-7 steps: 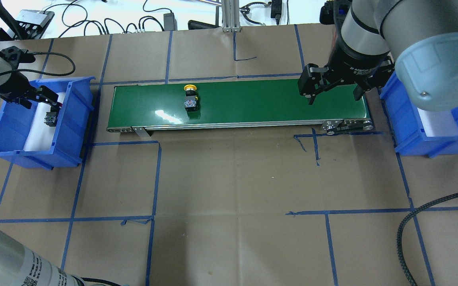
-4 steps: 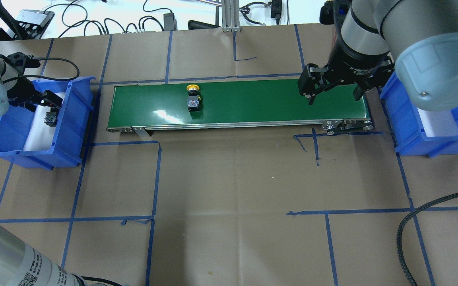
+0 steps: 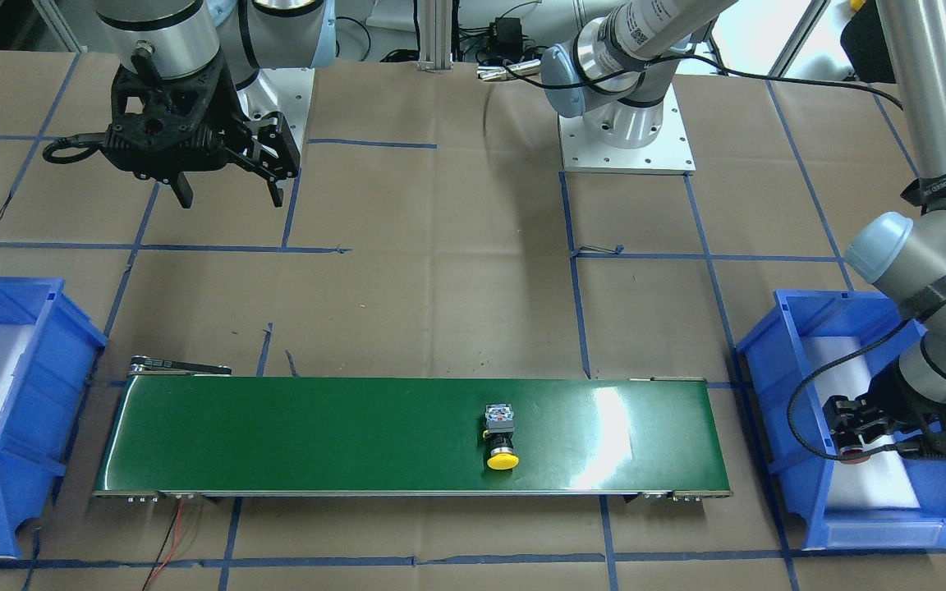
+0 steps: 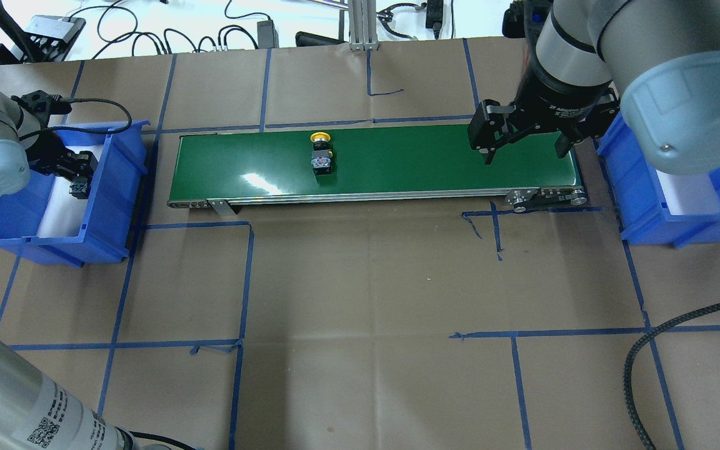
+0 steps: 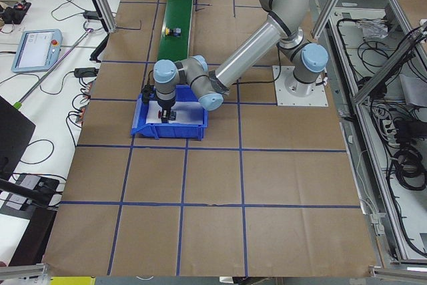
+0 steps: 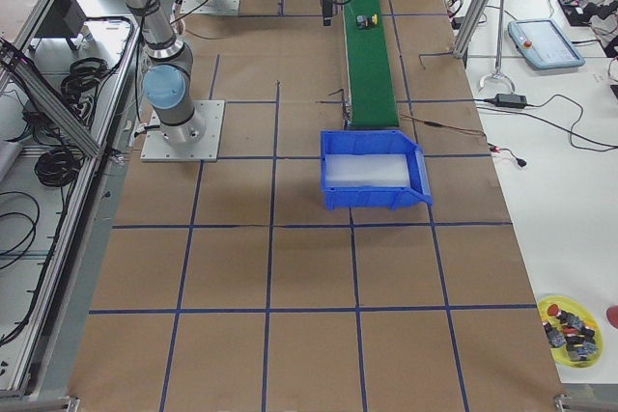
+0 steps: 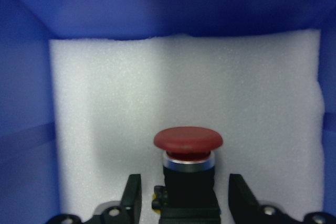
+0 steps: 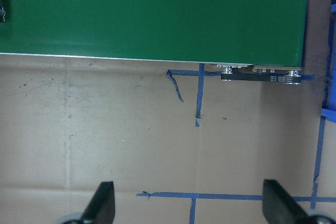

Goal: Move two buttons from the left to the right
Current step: 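Lower the left gripper and grasp the red-capped button switch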

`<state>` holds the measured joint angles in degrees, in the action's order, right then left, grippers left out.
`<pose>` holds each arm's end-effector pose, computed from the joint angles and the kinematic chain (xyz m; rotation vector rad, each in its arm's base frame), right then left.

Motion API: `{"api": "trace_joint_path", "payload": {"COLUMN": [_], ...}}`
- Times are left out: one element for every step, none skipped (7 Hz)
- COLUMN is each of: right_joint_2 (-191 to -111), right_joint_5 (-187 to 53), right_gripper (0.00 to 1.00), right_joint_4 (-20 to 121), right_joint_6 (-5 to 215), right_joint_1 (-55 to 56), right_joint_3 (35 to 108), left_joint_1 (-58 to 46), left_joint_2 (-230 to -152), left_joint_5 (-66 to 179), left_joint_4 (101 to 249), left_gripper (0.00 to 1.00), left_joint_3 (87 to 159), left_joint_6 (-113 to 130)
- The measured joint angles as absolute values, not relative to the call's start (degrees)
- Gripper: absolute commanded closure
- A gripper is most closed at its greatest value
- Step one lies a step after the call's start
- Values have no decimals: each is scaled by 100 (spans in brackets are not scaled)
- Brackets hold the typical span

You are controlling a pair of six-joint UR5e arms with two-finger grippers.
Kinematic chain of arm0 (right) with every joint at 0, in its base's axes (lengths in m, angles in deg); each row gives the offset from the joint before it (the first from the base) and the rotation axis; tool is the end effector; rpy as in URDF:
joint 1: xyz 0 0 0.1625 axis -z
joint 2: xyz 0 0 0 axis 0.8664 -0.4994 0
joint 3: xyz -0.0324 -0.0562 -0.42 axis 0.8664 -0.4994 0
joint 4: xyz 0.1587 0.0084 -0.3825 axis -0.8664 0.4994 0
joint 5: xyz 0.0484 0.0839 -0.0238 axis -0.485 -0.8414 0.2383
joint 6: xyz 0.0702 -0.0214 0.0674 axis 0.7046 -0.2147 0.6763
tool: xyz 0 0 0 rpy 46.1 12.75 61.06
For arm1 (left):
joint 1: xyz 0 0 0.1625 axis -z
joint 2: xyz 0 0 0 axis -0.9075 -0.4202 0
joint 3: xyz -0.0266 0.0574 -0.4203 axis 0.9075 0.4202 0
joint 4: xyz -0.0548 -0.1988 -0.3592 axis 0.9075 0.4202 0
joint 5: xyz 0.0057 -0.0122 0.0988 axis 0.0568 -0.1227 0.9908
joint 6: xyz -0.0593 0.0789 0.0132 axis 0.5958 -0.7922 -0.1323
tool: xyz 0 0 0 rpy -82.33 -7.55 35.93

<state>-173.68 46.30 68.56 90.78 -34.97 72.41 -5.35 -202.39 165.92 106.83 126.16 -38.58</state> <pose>0.1739 -0.4662 0.4839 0.0761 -3.1355 0.0995 0.2092 -0.6317 0.2158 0.0682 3.1040 -0.1881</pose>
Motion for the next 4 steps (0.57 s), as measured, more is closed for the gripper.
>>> {"api": "trace_joint_path", "payload": {"right_joint_2": [-17366,-17363,-17361,-17360], "right_joint_5": [4633,4633,4631,4630], "right_gripper": [0,0,0,0], "right_joint_4": [6856,6857,6857,6857], "right_joint_6": [9065,9056,9052,9052], "right_joint_1": [-3496,-3492,-3491,-3493], "right_joint_3": [7242,7243,7243,7243], "left_joint_1": [-532,-536,-545,-549], "left_joint_2": [-20191,-20111,-19968,-19733], "left_joint_5": [16579,16579,16580,16585], "left_joint_4": [10712,10788,11030,11491], "left_gripper": [98,98,98,98], "left_joint_3": [12568,12506,12408,12269], "left_joint_6": [-3848,-3854,-3870,-3880]}}
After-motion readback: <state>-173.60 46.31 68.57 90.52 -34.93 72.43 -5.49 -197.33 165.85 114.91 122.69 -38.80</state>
